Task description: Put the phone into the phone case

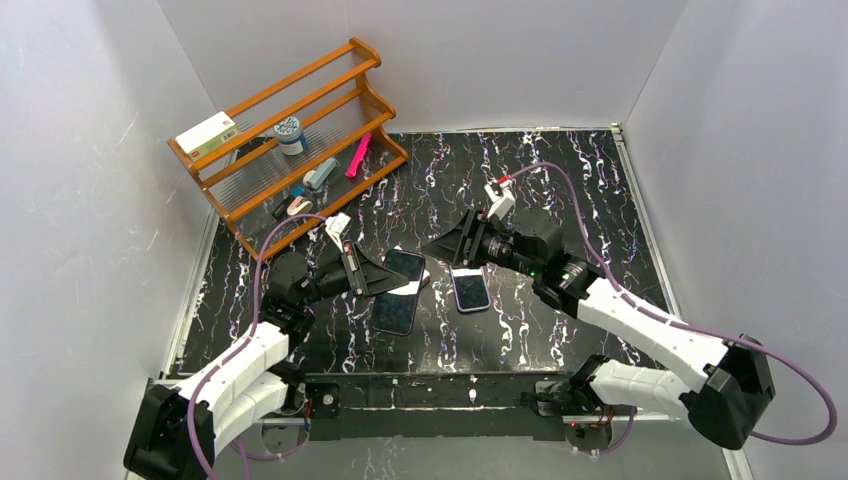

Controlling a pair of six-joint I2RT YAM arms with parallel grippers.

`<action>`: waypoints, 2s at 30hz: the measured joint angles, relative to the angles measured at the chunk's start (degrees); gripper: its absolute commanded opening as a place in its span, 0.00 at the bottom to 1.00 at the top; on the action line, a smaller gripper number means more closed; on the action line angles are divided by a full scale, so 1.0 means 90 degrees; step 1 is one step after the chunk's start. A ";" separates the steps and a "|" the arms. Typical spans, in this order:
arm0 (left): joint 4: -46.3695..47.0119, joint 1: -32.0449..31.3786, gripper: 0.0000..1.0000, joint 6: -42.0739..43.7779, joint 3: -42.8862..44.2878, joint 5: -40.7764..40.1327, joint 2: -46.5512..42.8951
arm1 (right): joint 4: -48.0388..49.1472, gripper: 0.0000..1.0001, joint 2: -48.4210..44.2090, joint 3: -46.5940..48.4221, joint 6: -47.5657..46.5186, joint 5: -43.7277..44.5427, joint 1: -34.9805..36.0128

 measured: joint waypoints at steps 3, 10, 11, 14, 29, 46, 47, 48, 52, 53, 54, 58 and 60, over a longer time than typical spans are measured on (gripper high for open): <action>-0.0015 -0.0002 0.00 0.0044 0.0005 0.0092 0.0002 | 0.0163 0.66 0.0238 0.0075 0.0056 -0.0342 -0.0097; -0.0012 0.0000 0.00 0.0085 0.0056 0.0187 0.0070 | 0.0658 0.31 0.0930 0.0068 0.0384 -0.1290 -0.0206; -0.0015 -0.0002 0.00 0.0097 0.0061 0.0192 0.0104 | 0.0746 0.19 0.0998 0.0058 0.0435 -0.1406 -0.0211; -0.0066 0.0005 0.00 0.0097 0.0066 0.0233 0.0163 | 0.1027 0.01 0.1064 -0.0068 0.0588 -0.1666 -0.0270; -0.3225 -0.0053 0.00 0.1940 0.1090 -0.0590 0.0204 | 0.0685 0.92 0.0709 -0.0350 0.0469 -0.1209 -0.0420; -0.5872 0.1358 0.01 0.3410 0.1433 -0.3628 0.1489 | -0.1688 0.99 -0.0554 -0.0347 -0.0294 0.0471 -0.0459; -0.5843 0.1443 0.02 0.3446 0.1428 -0.3650 0.1583 | -0.1819 0.99 -0.0624 -0.0345 -0.0308 0.0600 -0.0459; -0.5785 0.1506 0.02 0.3470 0.1416 -0.3648 0.1700 | -0.1933 0.99 -0.0682 -0.0345 -0.0325 0.0719 -0.0459; -0.5493 0.1695 0.08 0.3504 0.1270 -0.3560 0.2166 | -0.2317 0.99 -0.0736 -0.0296 -0.0469 0.1158 -0.0459; -0.5467 0.1741 0.13 0.3502 0.1263 -0.3492 0.2191 | -0.2402 0.99 -0.0726 -0.0279 -0.0488 0.1270 -0.0459; -0.5464 0.1778 0.18 0.3521 0.1260 -0.3458 0.2195 | -0.2489 0.99 -0.0719 -0.0262 -0.0505 0.1372 -0.0459; -0.5566 0.1834 0.33 0.3672 0.1260 -0.3553 0.2200 | -0.2722 0.99 -0.0597 -0.0163 -0.0554 0.1632 -0.0459; -0.5700 0.1872 0.47 0.3728 0.1265 -0.3674 0.2200 | -0.2756 0.99 -0.0544 -0.0160 -0.0559 0.1693 -0.0459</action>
